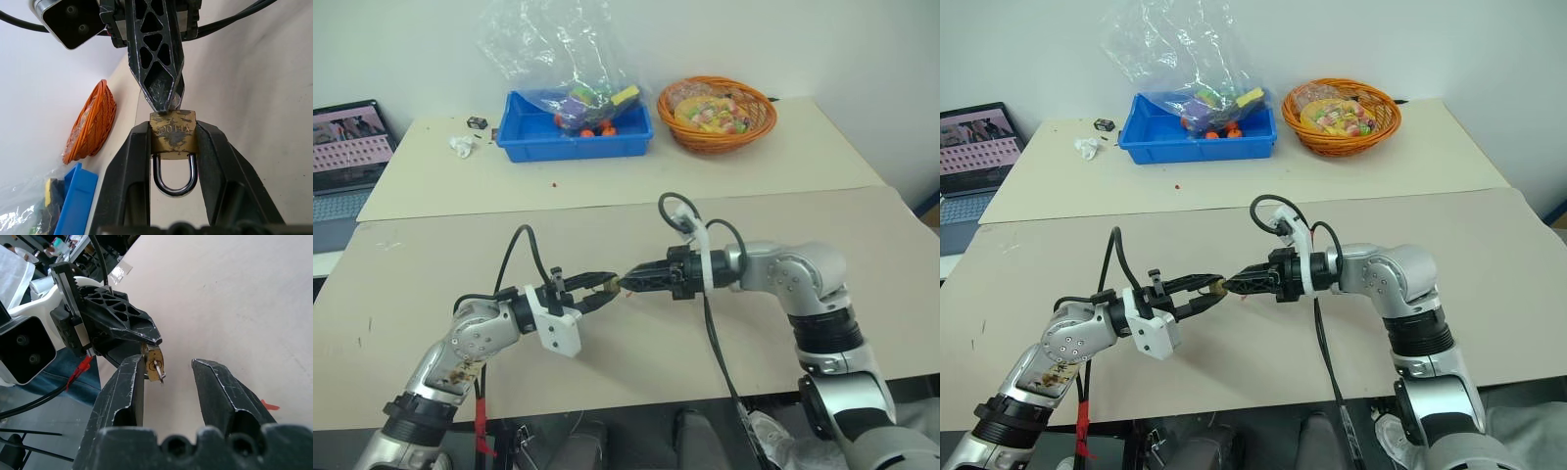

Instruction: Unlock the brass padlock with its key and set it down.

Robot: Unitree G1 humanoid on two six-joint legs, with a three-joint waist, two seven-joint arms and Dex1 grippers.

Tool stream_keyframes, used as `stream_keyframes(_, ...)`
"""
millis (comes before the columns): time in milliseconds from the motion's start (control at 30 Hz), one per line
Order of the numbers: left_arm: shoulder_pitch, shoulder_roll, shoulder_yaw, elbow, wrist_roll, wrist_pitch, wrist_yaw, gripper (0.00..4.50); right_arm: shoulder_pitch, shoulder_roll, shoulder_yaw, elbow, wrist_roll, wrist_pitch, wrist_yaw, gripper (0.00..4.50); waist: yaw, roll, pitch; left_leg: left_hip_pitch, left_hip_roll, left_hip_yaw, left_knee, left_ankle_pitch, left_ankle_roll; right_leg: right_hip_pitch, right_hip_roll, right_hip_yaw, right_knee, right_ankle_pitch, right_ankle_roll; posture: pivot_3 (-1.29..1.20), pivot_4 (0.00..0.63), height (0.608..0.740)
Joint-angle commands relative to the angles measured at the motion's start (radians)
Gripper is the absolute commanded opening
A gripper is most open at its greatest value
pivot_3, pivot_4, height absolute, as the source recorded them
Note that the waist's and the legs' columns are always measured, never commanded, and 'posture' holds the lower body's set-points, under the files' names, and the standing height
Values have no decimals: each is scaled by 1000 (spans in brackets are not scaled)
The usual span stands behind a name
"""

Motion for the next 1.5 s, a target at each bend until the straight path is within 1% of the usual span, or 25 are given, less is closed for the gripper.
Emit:
stream_keyframes(33, -5, 10, 9, -38, -17, -2, 10, 820, -4, 0, -32, -30, 31, 9, -2, 1944, 0, 0, 0, 0, 0, 0, 0, 0, 0, 0, 0, 0, 0, 0, 0, 0, 150, 740)
stream_keyframes(700, -2, 9, 10, -51, -18, 6, 10, 820, 23, -3, -45, -47, 59, 31, -15, 1944, 0, 0, 0, 0, 0, 0, 0, 0, 0, 0, 0, 0, 0, 0, 0, 0, 150, 740)
stream_keyframes(800, -3, 10, 10, -51, -18, 6, 10, 820, 20, -2, -48, -46, 64, 33, -18, 1247, 0, 0, 0, 0, 0, 0, 0, 0, 0, 0, 0, 0, 0, 0, 0, 0, 150, 740)
stream_keyframes(900, -2, 10, 9, -52, -19, 6, 10, 820, 17, -1, -51, -45, 70, 35, -23, 242, 0, 0, 0, 0, 0, 0, 0, 0, 0, 0, 0, 0, 0, 0, 0, 0, 150, 740)
stream_keyframes(933, -2, 10, 8, -53, -19, 6, 10, 820, 16, -1, -52, -45, 71, 35, -24, 14, 0, 0, 0, 0, 0, 0, 0, 0, 0, 0, 0, 0, 0, 0, 0, 0, 150, 740)
stream_keyframes(1267, -3, 11, 7, -57, -20, 11, 8, 820, 10, 7, -59, -37, 90, 54, -46, 14, 0, 0, 0, 0, 0, 0, 0, 0, 0, 0, 0, 0, 0, 0, 0, 0, 150, 740)
stream_keyframes(1333, 0, 11, 7, -61, -19, 13, 8, 820, -1, 37, -90, -18, 127, 114, -77, 14, 0, 0, 0, 0, 0, 0, 0, 0, 0, 0, 0, 0, 0, 0, 0, 0, 150, 740)
stream_keyframes(1500, 3, 9, 4, -70, -20, 17, 9, 820, -43, 131, -202, 93, 188, 342, -169, 14, 0, 0, 0, 0, 0, 0, 0, 0, 0, 0, 0, 0, 0, 1, -1, 0, 150, 740)
